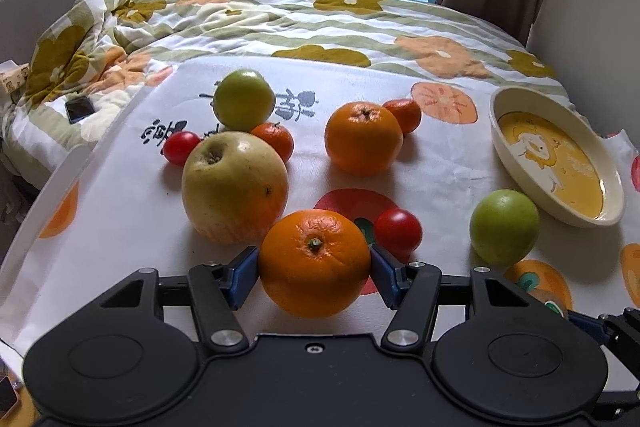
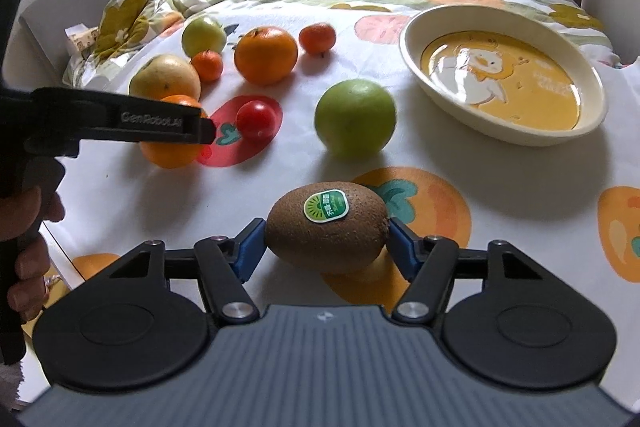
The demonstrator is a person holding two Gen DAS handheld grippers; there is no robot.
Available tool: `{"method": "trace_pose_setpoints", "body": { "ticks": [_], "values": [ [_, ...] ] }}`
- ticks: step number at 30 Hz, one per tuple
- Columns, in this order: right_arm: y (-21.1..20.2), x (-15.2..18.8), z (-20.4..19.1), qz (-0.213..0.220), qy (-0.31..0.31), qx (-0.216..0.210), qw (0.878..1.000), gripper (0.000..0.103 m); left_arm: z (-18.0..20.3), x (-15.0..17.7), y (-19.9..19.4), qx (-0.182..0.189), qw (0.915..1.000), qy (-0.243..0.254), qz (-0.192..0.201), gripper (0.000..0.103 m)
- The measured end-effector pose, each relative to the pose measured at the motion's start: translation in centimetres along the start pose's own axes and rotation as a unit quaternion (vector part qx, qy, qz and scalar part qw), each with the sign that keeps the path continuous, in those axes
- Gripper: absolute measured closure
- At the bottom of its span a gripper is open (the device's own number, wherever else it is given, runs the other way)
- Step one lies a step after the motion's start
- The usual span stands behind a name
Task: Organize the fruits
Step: 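Carry the orange and kiwi into the cream bowl and open both grippers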
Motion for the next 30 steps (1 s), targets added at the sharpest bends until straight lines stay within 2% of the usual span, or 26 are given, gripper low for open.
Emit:
{"method": "trace_pose_setpoints", "body": {
  "ticks": [8,14,19,25,30],
  "values": [
    [-3.4,-2.8,2.0,0.031,0.01,-0.001,0.999,0.023,1.7,-2.4,-3.8,0.002,0.9996,0.007,0.027,0.039],
    [-7.1,-6.3,4.8,0.07,0.017,0.008,0.997,0.023,4.2,-5.9,-6.7,0.009,0.9975,0.025,0.066,0.039],
    [-9.6,-9.9,8.2,0.099,0.029,0.026,0.994,0.023,6.4,-9.1,-7.9,0.032,0.9942,0.046,0.092,0.039],
    [-10.5,-13.3,12.2,0.127,0.046,0.06,0.989,0.023,9.5,-12.7,-6.5,0.063,0.9879,0.095,0.106,0.039],
    [-8.5,-15.7,15.1,0.131,0.071,0.087,0.985,0.023,12.7,-15.1,-2.8,0.095,0.9794,0.146,0.102,0.039]
  ]
}}
Point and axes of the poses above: each gripper's, at about its wrist camera, not at the fingertips, and y roughly the way its jaws point, z to its right, x to its underside, the point moved 4 cm from there along y, roughly the way its jaws point, and after that the axes turned 12 degrees about y, right-handed, at the moved point
